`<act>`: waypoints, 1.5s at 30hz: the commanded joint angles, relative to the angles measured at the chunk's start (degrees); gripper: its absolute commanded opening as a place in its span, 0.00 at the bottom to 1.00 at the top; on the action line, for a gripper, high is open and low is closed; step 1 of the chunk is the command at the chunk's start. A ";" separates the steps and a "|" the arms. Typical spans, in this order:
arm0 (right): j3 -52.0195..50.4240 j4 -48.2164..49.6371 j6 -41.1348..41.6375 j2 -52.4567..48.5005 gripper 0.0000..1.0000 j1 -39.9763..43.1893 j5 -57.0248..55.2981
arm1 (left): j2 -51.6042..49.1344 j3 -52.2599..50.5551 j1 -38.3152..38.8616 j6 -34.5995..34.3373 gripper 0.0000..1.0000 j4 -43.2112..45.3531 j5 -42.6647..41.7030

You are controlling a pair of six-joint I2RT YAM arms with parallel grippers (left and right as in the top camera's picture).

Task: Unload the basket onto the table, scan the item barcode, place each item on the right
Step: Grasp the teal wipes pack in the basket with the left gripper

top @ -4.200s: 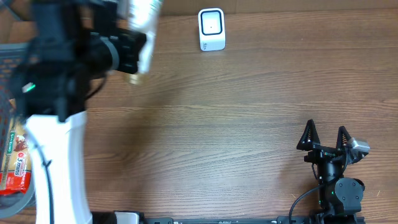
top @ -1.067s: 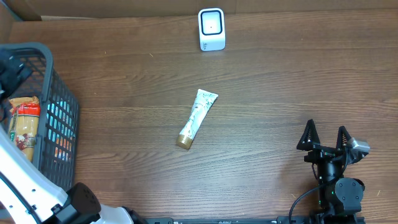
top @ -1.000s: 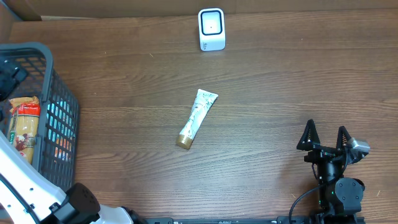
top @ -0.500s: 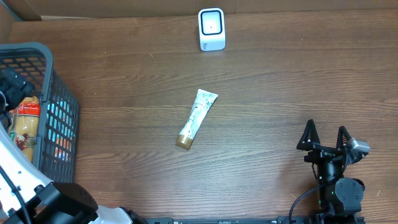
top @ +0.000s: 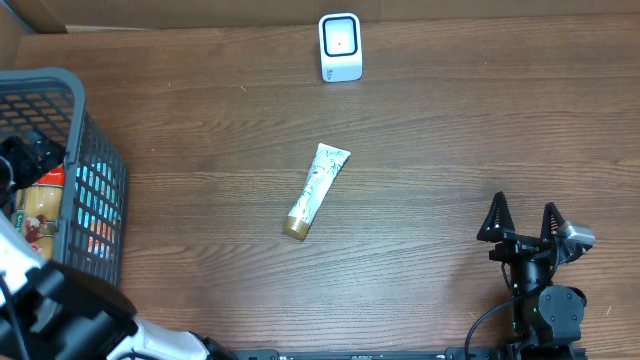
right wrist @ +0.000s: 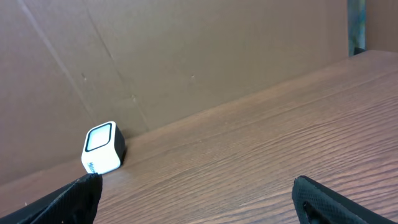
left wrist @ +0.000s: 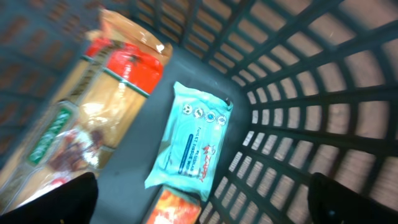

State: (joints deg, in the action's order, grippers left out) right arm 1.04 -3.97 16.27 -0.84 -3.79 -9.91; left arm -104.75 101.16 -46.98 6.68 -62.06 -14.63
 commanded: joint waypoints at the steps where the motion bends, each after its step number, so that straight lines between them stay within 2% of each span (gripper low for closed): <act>1: -0.59 0.39 0.15 0.63 1.00 -0.04 -0.55 | -4.31 -1.20 1.42 3.65 0.94 0.68 -1.53; 13: -0.59 0.42 0.15 0.63 1.00 -0.04 -0.55 | -17.16 -1.22 2.82 4.94 0.88 3.02 -1.05; 25: -0.59 0.42 0.15 0.63 1.00 -0.04 -0.55 | -24.11 -1.42 3.89 4.96 0.86 5.11 0.31; 27: -0.59 0.42 0.15 0.63 1.00 -0.04 -0.55 | -25.03 -1.42 4.26 4.94 0.79 5.03 0.70; 29: -0.59 0.42 0.15 0.63 1.00 -0.04 -0.55 | -25.59 -1.42 4.52 4.94 0.64 4.90 1.86; 32: -0.59 0.42 0.15 0.63 1.00 -0.04 -0.55 | -25.64 -1.42 4.63 4.87 0.22 4.39 4.63; 34: -0.59 0.39 0.15 0.63 1.00 -0.04 -0.55 | -25.64 -1.42 4.63 4.31 0.07 3.82 6.43; 35: -0.59 0.39 0.15 0.63 1.00 -0.04 -0.55 | -25.64 -1.42 4.63 3.13 0.04 3.69 7.56; 45: -0.59 0.39 0.15 0.63 1.00 -0.04 -0.55 | -22.62 3.87 4.63 -4.02 0.04 -2.80 9.22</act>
State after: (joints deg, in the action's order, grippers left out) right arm 1.06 -3.92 16.32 -0.84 -3.79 -9.91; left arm -126.67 102.96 -42.35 6.74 -62.57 -9.02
